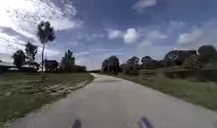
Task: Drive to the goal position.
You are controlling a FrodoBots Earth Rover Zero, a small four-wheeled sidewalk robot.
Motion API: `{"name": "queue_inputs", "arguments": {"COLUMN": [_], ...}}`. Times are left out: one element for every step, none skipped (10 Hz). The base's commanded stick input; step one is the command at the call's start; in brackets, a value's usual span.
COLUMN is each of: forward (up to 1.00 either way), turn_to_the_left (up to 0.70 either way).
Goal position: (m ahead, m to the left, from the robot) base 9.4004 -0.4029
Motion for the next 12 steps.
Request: {"name": "queue_inputs", "arguments": {"forward": [0.69,0.69,0.69,0.69,0.69,0.69,0.69,0.69,0.69,0.69,0.69,0.69], "turn_to_the_left": [0.30,0.33,0.25,0.06,0.08,0.13,0.18,0.24,0.29,0.34,0.29,0.24]}}
